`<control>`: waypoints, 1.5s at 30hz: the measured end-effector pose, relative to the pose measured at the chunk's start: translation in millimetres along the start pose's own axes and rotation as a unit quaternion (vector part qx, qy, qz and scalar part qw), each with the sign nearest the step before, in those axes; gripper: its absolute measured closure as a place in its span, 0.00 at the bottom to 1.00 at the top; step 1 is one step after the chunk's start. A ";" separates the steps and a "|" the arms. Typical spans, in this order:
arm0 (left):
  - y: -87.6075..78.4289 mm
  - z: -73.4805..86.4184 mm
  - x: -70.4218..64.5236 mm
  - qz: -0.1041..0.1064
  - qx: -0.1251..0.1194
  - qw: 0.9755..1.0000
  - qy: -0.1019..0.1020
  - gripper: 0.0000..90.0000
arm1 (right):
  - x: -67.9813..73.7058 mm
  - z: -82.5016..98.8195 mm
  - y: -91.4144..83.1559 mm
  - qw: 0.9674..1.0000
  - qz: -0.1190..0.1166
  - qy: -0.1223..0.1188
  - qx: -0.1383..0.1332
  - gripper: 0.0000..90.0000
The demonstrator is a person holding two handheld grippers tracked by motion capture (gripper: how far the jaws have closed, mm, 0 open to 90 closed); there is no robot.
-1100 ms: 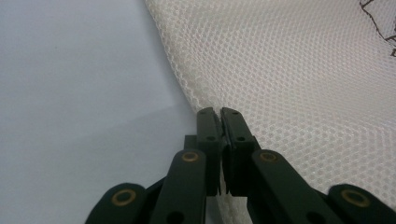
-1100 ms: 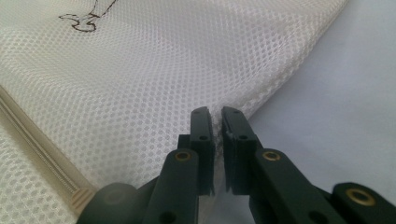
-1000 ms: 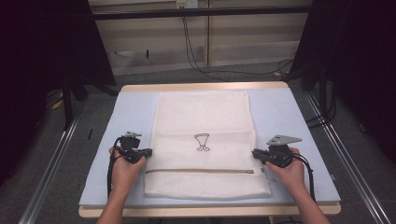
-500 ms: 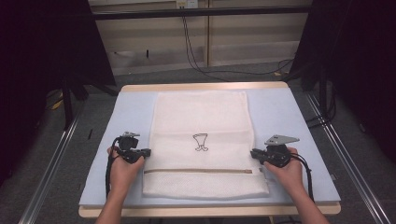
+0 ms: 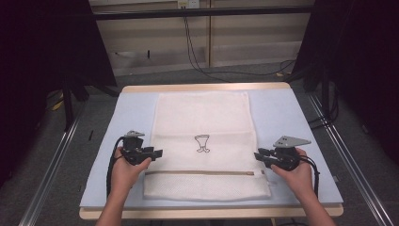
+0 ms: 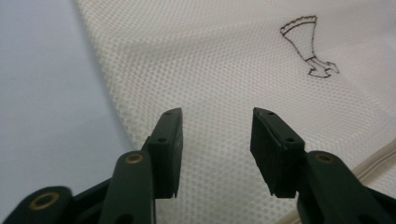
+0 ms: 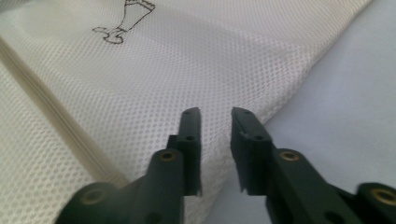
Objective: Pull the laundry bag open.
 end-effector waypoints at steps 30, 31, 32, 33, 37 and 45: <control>25.0 5.7 -95.2 0.137 0.043 0.990 -0.005 0.30 | 23.3 11.5 -17.8 0.998 -0.033 -0.044 -0.012 1.00; 26.8 5.5 -98.6 0.138 0.043 0.989 -0.001 0.29 | 23.0 11.5 -18.0 0.998 -0.033 -0.043 -0.014 1.00; 28.3 5.4 -101.3 0.136 0.037 0.990 0.007 0.27 | 22.7 11.9 -17.9 0.998 -0.032 -0.045 -0.015 1.00; 29.8 5.2 -104.4 0.137 0.032 0.990 0.011 0.26 | 22.9 12.0 -18.0 0.998 -0.034 -0.044 -0.017 1.00; 34.5 6.6 -115.1 0.142 0.043 0.989 0.011 0.27 | 23.6 14.2 -17.8 0.998 -0.037 -0.049 -0.008 1.00; 43.5 12.5 -139.9 0.185 0.078 0.980 -0.004 0.37 | 27.8 15.7 -16.1 0.997 -0.044 -0.056 0.005 1.00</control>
Point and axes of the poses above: each handheld gripper's, and its own axes: y roughly forward along the jaws, z roughly out of its underside, x roughly to its left, the point moved 5 cm from there along y, roughly forward along the jaws, and after that the axes turned 15 degrees about -y, right-handed, at the moved point
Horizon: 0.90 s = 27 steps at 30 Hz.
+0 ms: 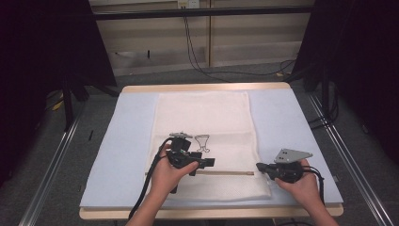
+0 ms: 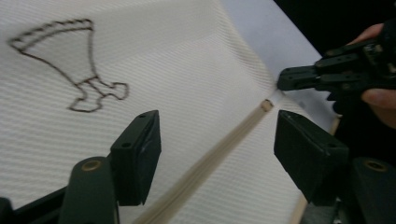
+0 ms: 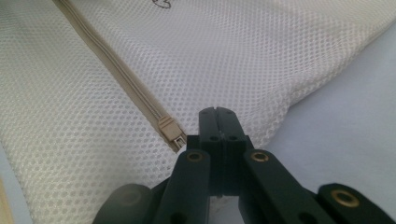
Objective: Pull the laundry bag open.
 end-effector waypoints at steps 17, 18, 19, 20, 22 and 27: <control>43.1 2.0 -27.2 0.045 0.037 0.997 -0.060 0.52 | 3.8 4.3 2.8 1.000 -0.008 -0.008 0.015 1.00; 45.1 2.6 -27.9 0.048 0.041 0.996 -0.062 0.52 | 4.0 4.6 3.0 1.000 -0.008 -0.010 0.015 1.00; 48.2 3.5 -29.3 0.054 0.048 0.995 -0.068 0.52 | 3.9 4.7 3.2 1.000 -0.007 -0.011 0.016 1.00; 49.9 4.0 -29.7 0.056 0.052 0.995 -0.070 0.52 | 4.4 4.9 3.3 1.000 -0.010 -0.014 0.019 1.00; 53.7 5.0 -29.4 0.052 0.059 0.995 -0.062 0.52 | 4.6 5.1 3.8 1.000 -0.009 -0.014 0.021 1.00; 65.9 7.7 -35.0 0.053 0.070 0.993 -0.078 0.54 | 5.3 7.2 5.2 1.000 -0.008 -0.011 0.028 1.00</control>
Point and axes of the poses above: each handheld gripper's, and its own axes: y roughly forward along the jaws, z roughly out of its underside, x roughly to its left, the point moved 5 cm from there along y, roughly forward along the jaws, and after that the axes turned 15 degrees about -y, right-handed, at the moved point
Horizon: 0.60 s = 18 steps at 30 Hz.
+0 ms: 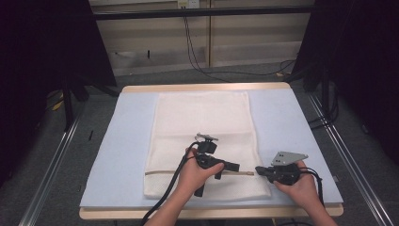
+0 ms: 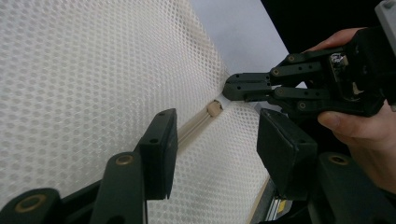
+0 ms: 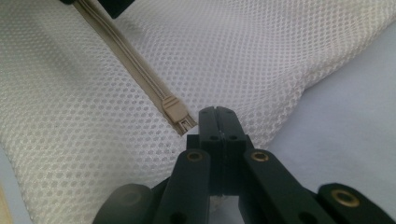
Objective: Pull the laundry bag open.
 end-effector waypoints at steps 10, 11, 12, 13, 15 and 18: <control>17.5 -0.9 -3.1 -0.015 0.009 1.000 -0.015 0.60 | 0.7 1.0 0.9 1.000 -0.002 0.006 0.001 1.00; 18.4 -1.2 -3.9 -0.014 0.011 1.000 -0.017 0.61 | 0.7 1.1 0.9 1.000 -0.002 0.006 0.001 1.00; 19.8 -1.6 -4.4 -0.014 0.011 1.000 -0.019 0.61 | 0.6 1.1 1.0 1.000 -0.002 0.006 0.001 1.00; 21.7 -1.8 -6.0 -0.013 0.011 1.000 -0.026 0.61 | 0.5 1.1 1.2 1.000 0.000 0.007 0.000 1.00; 23.9 -2.1 -5.9 -0.019 0.015 0.999 -0.024 0.62 | 0.6 1.1 1.1 1.000 -0.001 0.007 0.001 1.00; 29.5 -1.8 -7.3 -0.017 0.018 0.999 -0.029 0.63 | 0.6 1.0 1.1 1.000 0.000 0.008 0.002 1.00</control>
Point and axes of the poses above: each handheld gripper's, and its own axes: y roughly forward along the jaws, z roughly out of its underside, x roughly to its left, the point moved 5 cm from there along y, roughly forward along the jaws, and after that the axes turned 15 degrees about -y, right-handed, at the moved point
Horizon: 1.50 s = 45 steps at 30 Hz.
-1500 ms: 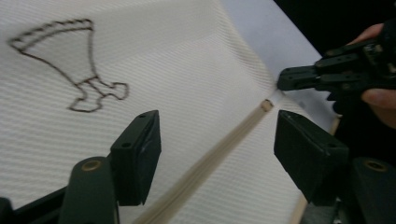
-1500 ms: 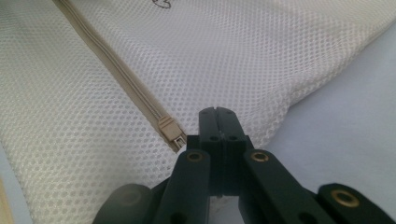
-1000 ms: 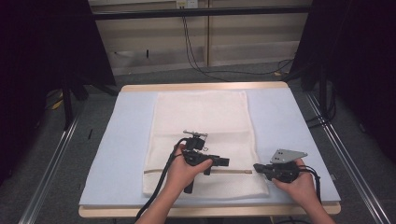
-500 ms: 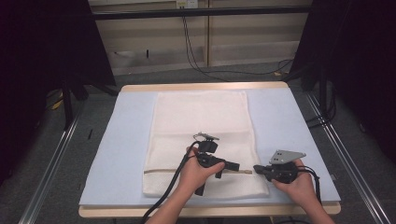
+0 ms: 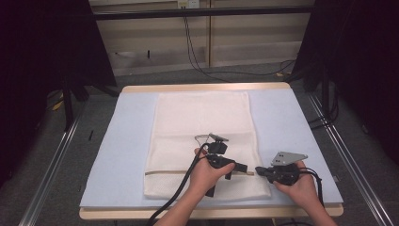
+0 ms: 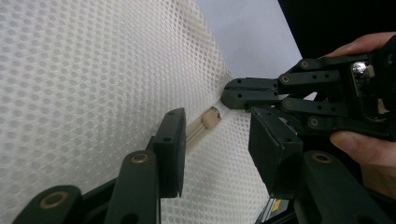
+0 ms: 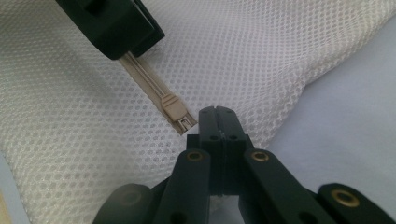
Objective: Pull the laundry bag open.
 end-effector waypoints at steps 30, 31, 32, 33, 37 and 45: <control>40.1 1.8 -2.9 -0.028 0.001 0.998 -0.058 0.93 | 0.0 0.3 0.2 1.000 0.002 0.005 0.004 1.00; 39.7 1.8 -2.4 -0.027 0.005 0.998 -0.053 0.94 | 0.0 0.2 0.3 1.000 0.002 0.004 0.004 1.00; 40.0 2.0 -3.1 -0.024 0.004 0.998 -0.058 0.95 | 0.0 0.0 0.5 1.000 0.000 0.002 0.002 1.00; 40.4 2.0 -3.1 -0.024 0.001 0.998 -0.059 0.96 | 0.1 -0.1 0.7 1.000 0.002 0.000 0.003 1.00; 38.8 1.7 -4.0 -0.023 0.000 0.998 -0.064 0.97 | 0.6 -0.2 0.8 1.000 0.003 -0.001 0.004 1.00; 32.7 -0.6 0.3 -0.024 0.009 0.997 -0.071 0.97 | -0.3 1.4 0.9 1.000 0.000 0.003 -0.002 1.00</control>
Point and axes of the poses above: each handheld gripper's, and its own axes: y roughly forward along the jaws, z roughly out of its underside, x roughly to its left, the point moved 5 cm from there along y, roughly forward along the jaws, and after that the axes turned 15 degrees about -y, right-handed, at the moved point
